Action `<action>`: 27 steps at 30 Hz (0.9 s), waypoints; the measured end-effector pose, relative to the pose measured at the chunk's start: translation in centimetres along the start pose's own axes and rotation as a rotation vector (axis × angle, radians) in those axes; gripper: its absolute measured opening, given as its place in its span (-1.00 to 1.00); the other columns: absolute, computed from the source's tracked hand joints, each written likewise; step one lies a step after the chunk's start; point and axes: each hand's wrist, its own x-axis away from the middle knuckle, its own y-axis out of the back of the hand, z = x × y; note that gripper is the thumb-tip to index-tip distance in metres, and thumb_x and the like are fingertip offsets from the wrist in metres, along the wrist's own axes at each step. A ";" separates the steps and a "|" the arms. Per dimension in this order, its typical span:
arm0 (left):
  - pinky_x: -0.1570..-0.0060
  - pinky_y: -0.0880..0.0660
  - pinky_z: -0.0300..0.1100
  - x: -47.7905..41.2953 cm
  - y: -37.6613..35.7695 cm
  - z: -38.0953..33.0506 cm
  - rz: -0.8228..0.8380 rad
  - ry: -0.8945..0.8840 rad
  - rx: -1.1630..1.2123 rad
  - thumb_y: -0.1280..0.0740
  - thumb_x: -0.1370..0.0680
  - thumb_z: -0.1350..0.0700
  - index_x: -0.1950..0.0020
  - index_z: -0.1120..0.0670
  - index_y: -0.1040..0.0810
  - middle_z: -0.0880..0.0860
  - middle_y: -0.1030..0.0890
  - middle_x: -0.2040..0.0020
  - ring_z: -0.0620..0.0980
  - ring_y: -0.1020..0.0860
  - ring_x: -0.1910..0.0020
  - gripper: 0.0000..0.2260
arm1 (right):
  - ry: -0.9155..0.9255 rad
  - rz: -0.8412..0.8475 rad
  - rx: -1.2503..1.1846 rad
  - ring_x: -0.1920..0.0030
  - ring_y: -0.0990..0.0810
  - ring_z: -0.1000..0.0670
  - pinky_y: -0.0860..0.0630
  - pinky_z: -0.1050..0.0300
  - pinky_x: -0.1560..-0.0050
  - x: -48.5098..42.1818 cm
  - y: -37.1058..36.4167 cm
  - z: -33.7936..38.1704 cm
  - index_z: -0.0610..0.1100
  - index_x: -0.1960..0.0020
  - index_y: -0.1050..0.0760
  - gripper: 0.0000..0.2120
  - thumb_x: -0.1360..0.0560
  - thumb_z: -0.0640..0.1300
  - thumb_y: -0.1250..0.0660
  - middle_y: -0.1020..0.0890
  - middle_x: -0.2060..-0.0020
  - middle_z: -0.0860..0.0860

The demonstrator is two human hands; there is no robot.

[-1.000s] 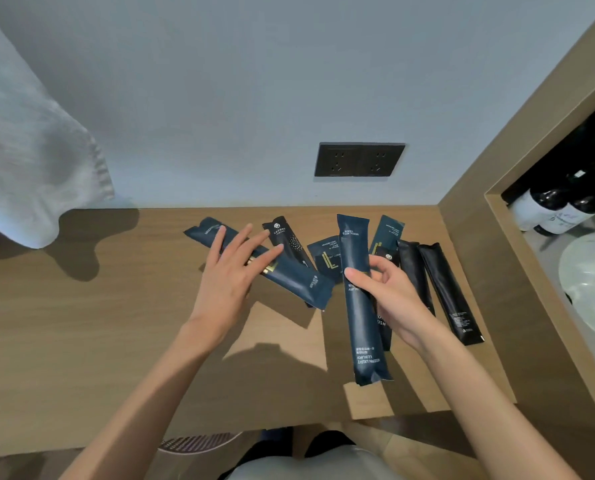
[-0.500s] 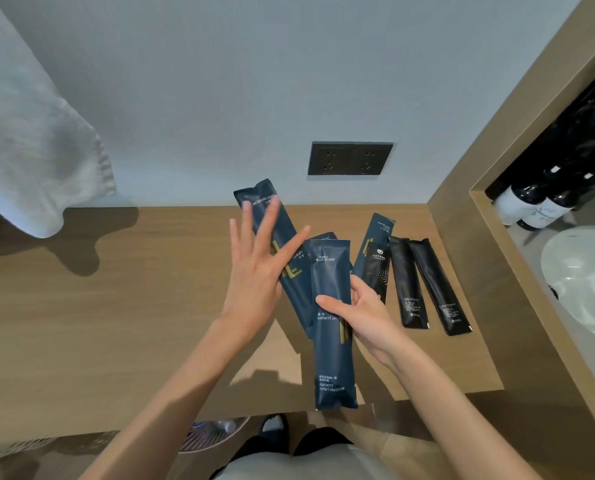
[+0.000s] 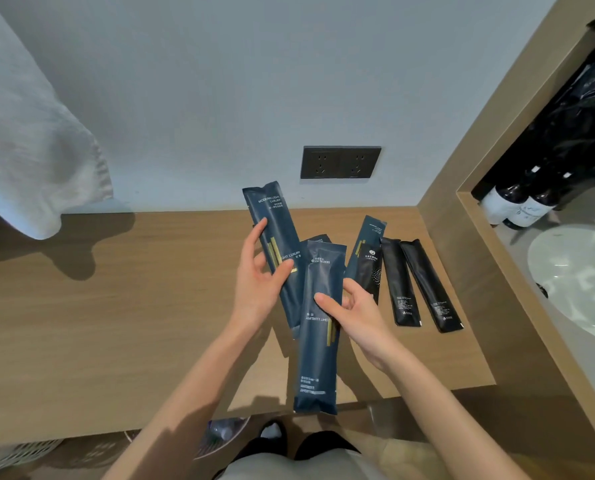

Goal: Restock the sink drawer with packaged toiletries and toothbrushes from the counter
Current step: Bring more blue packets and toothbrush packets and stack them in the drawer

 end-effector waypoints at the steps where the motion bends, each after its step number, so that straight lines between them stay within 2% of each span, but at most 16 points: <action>1: -0.16 -0.55 0.05 0.0 0.3 -0.1 0.004 -0.023 -0.019 -0.34 -0.52 0.36 -0.44 -0.16 -0.27 0.06 -0.38 -0.45 0.06 -0.56 -0.24 -0.37 | -0.007 0.009 0.023 0.01 -0.69 0.06 -0.64 0.14 0.04 0.2 0.2 0.2 -0.10 -0.12 -0.52 -0.86 -0.56 -0.18 -0.31 -0.71 0.01 0.01; 3: -0.25 -0.50 0.00 0.0 1.1 -0.1 0.019 -0.052 -0.116 -0.31 -0.52 0.39 -0.45 -0.11 -0.27 -0.03 -0.35 -0.47 -0.01 -0.49 -0.33 -0.38 | -0.008 -0.011 0.089 0.14 -0.68 0.07 -0.64 0.13 0.15 0.4 1.1 0.6 -0.13 0.04 -0.55 -0.92 -0.57 -0.19 -0.28 -0.70 0.15 -0.01; 5: -0.35 -0.41 -0.05 0.0 1.9 -0.3 0.073 -0.038 -0.215 -0.29 -0.52 0.40 -0.44 -0.13 -0.30 -0.06 -0.37 -0.46 -0.08 -0.42 -0.38 -0.39 | 0.012 -0.061 0.134 0.24 -0.63 0.08 -0.60 0.23 0.23 0.2 2.2 1.0 -0.21 0.13 -0.55 -0.87 -0.56 -0.19 -0.30 -0.63 0.27 -0.03; 7: -0.27 -0.44 -0.27 0.4 2.2 -0.4 0.160 0.000 -0.303 -0.28 -0.52 0.41 -0.45 -0.07 -0.31 -0.06 -0.40 -0.42 -0.16 -0.44 -0.33 -0.41 | 0.017 -0.098 0.136 0.19 -0.64 0.04 -0.60 0.23 0.21 0.0 3.2 1.5 -0.29 0.06 -0.56 -0.84 -0.55 -0.18 -0.31 -0.65 0.21 -0.11; 9: -0.12 -0.45 -0.45 1.3 2.0 -0.5 0.256 0.042 -0.349 -0.27 -0.53 0.41 -0.44 -0.01 -0.33 -0.09 -0.46 -0.33 -0.31 -0.48 -0.21 -0.45 | 0.015 -0.089 0.094 0.15 -0.68 0.06 -0.63 0.20 0.16 -0.3 3.8 2.1 -0.24 0.00 -0.59 -0.85 -0.56 -0.16 -0.31 -0.71 0.14 -0.08; 12: -0.28 -0.39 -0.34 2.5 1.4 0.1 0.327 0.064 -0.351 -0.25 -0.56 0.38 -0.39 0.00 -0.39 -0.16 -0.48 -0.30 -0.40 -0.44 -0.22 -0.54 | 0.004 -0.088 0.043 0.19 -0.68 0.10 -0.62 0.19 0.15 -0.8 3.7 2.6 -0.18 -0.01 -0.62 -0.87 -0.56 -0.16 -0.32 -0.72 0.17 0.01; 16: -0.22 -0.41 -0.37 3.6 0.3 0.8 0.279 0.155 -0.149 -0.21 -0.62 0.24 -0.35 -0.08 -0.44 -0.12 -0.48 -0.36 -0.27 -0.43 -0.32 -0.66 | 0.017 -0.180 0.076 0.36 -0.55 0.10 -0.55 0.22 0.27 -1.6 2.9 2.1 -0.19 -0.01 -0.59 -0.87 -0.50 -0.16 -0.40 -0.63 0.35 0.05; 18: -0.24 -0.46 -0.24 3.8 0.0 1.0 0.228 0.182 -0.093 -0.27 -0.60 0.15 -0.31 -0.13 -0.46 -0.09 -0.51 -0.34 -0.20 -0.47 -0.31 -0.68 | 0.019 -0.195 0.075 0.41 -0.53 0.12 -0.52 0.25 0.33 -1.8 2.3 1.7 -0.17 0.00 -0.57 -0.88 -0.48 -0.18 -0.41 -0.63 0.38 0.05; 21: -0.09 -0.56 -0.18 3.9 0.2 0.8 0.194 0.164 -0.129 -0.46 -0.45 0.22 -0.29 -0.13 -0.44 -0.10 -0.56 -0.24 -0.18 -0.57 -0.17 -0.52 | 0.024 -0.207 0.053 0.41 -0.59 0.10 -0.57 0.22 0.30 -2.2 1.3 1.2 -0.17 -0.01 -0.54 -0.85 -0.47 -0.18 -0.44 -0.65 0.32 -0.02; 25: -0.01 -0.62 -0.07 3.4 0.8 0.7 0.133 0.201 -0.104 -0.51 -0.38 0.30 -0.26 -0.14 -0.46 0.01 -0.63 -0.16 -0.05 -0.65 -0.05 -0.43 | 0.039 -0.229 0.086 0.38 -0.64 0.06 -0.60 0.15 0.24 -3.3 0.8 0.7 -0.17 0.04 -0.58 -0.83 -0.43 -0.15 -0.48 -0.64 0.29 -0.01; 27: -0.01 -0.62 0.02 3.0 1.4 0.6 0.114 0.232 -0.095 -0.51 -0.38 0.29 -0.24 -0.19 -0.47 0.02 -0.63 -0.16 -0.02 -0.65 -0.04 -0.43 | 0.060 -0.212 0.119 0.30 -0.66 0.06 -0.62 0.14 0.19 -4.0 0.9 0.5 -0.14 -0.03 -0.60 -0.82 -0.45 -0.11 -0.45 -0.64 0.20 0.00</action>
